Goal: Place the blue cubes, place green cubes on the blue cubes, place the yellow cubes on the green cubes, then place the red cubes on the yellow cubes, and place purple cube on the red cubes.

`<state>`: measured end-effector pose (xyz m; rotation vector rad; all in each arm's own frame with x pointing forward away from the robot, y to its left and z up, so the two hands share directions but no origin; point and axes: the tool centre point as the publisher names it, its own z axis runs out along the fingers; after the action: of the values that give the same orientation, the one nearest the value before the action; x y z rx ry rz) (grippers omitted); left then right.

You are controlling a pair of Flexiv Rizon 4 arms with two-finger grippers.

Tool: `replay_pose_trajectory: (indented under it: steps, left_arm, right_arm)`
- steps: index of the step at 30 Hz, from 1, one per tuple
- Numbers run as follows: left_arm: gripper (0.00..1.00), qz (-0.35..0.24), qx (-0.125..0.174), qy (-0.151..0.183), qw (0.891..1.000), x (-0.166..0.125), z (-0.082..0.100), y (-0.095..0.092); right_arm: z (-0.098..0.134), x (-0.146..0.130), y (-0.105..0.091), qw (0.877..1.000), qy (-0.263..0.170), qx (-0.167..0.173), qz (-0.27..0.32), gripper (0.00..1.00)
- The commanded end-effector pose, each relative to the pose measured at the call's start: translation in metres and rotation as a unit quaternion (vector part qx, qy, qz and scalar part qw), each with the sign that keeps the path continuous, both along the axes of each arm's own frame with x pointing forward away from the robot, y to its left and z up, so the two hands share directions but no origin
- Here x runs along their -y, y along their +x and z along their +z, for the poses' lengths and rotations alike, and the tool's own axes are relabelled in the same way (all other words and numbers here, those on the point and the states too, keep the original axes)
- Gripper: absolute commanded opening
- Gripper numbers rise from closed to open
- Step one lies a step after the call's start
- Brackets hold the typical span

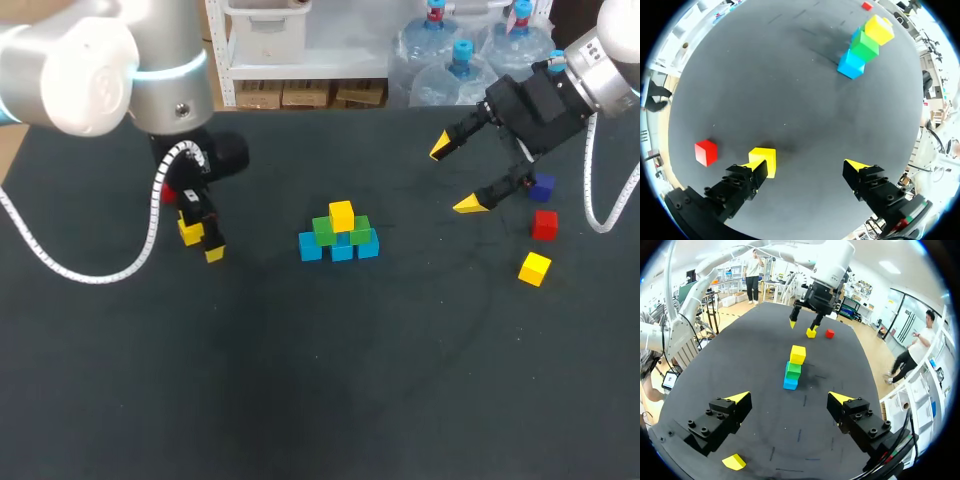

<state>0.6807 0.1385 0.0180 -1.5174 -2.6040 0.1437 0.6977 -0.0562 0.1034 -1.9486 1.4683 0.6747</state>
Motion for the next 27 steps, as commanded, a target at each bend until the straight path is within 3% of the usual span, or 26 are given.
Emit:
replay_pose_trajectory:
  steps: [1, 4, 10, 13, 20, 27]
  left_arm:
    - [1.0, 0.0, -0.002, 0.001, 1.0, -0.002, -0.004, 0.002]
    - [1.0, 0.001, 0.003, 0.002, 1.0, -0.005, 0.0, 0.003]
    - [1.0, -0.021, 0.04, -0.009, 0.999, 0.003, 0.026, 0.0]
    - [1.0, -0.026, 0.041, 0.0, 0.999, 0.0, 0.03, 0.004]
    - [1.0, -0.04, 0.019, -0.005, 0.999, -0.009, 0.026, 0.022]
    - [1.0, -0.052, 0.013, -0.032, 0.998, -0.016, 0.008, 0.024]
  right_arm:
    - [0.0, 0.0, 0.0, 1.0, 0.001, 0.001, 0.0, 1.0]
    - [0.0, 0.0, 0.0, 1.0, 0.001, 0.001, 0.0, 1.0]
    - [0.0, 0.0, 0.0, 1.0, 0.001, 0.001, 0.0, 1.0]
    - [0.0, 0.0, 0.0, 1.0, 0.001, 0.001, 0.0, 1.0]
    - [0.0, 0.0, 0.0, 1.0, 0.001, 0.001, 0.0, 1.0]
    - [0.0, 0.0, 0.0, 1.0, 0.001, 0.001, 0.0, 1.0]
